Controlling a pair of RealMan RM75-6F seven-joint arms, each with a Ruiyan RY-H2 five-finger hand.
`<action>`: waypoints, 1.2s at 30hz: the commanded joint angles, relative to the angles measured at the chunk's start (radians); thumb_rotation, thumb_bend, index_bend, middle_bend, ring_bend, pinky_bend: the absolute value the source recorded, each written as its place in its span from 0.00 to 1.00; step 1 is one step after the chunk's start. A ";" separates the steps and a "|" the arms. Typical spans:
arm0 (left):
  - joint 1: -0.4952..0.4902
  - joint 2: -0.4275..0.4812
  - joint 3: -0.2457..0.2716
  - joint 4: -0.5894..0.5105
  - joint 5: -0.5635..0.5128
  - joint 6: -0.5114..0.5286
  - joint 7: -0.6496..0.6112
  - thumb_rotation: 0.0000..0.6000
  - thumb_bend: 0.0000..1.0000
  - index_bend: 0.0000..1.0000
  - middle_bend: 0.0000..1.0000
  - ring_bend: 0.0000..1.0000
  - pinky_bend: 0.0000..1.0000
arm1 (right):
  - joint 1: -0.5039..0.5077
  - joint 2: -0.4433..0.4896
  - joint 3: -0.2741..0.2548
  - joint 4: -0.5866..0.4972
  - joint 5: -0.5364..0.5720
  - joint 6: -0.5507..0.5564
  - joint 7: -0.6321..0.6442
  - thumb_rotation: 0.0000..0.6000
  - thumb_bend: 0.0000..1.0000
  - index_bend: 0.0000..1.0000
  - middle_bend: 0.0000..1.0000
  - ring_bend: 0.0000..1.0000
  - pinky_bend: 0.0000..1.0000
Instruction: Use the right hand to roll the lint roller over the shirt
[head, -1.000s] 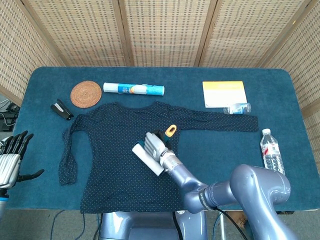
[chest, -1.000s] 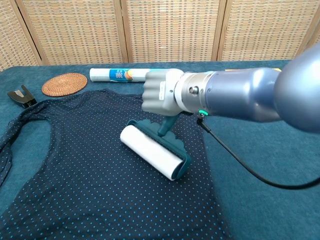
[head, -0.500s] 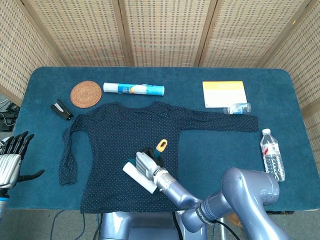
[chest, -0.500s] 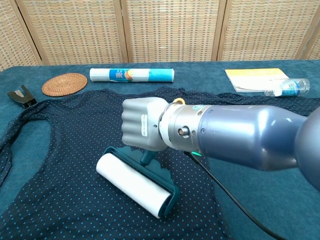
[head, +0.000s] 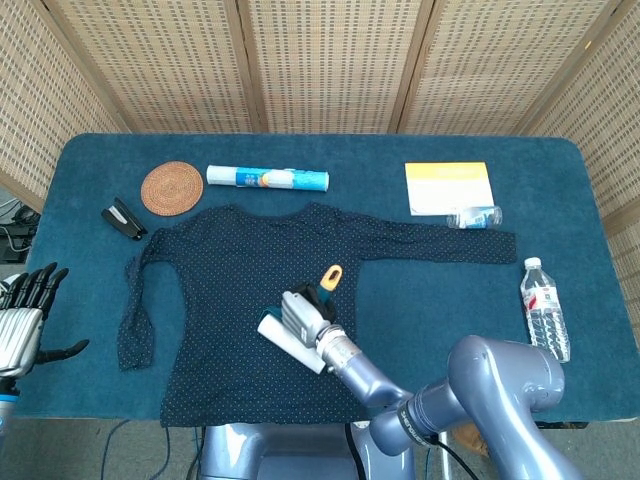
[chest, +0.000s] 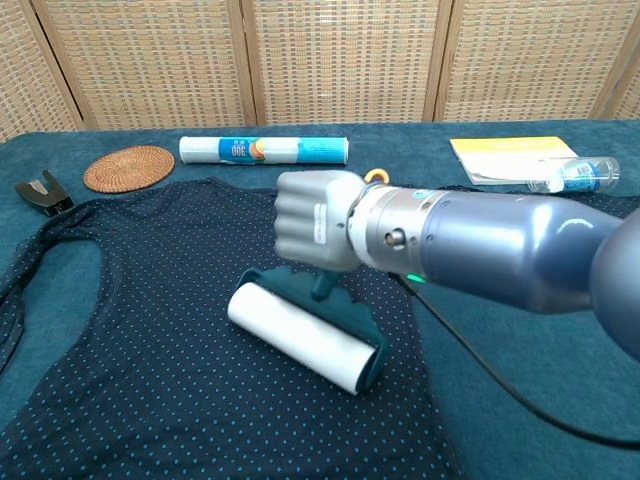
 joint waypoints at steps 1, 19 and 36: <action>-0.001 -0.001 0.001 0.001 0.001 -0.002 0.002 1.00 0.00 0.00 0.00 0.00 0.00 | -0.027 0.020 -0.025 0.053 -0.002 -0.003 0.013 1.00 0.74 0.73 1.00 1.00 1.00; -0.008 -0.011 0.000 0.010 -0.012 -0.019 0.012 1.00 0.00 0.00 0.00 0.00 0.00 | -0.132 0.072 -0.046 0.265 0.013 -0.079 0.047 1.00 0.74 0.73 1.00 1.00 1.00; -0.008 -0.011 0.002 0.009 -0.012 -0.019 0.015 1.00 0.00 0.00 0.00 0.00 0.00 | -0.088 -0.014 0.010 0.043 -0.080 0.003 -0.104 1.00 0.74 0.73 1.00 1.00 1.00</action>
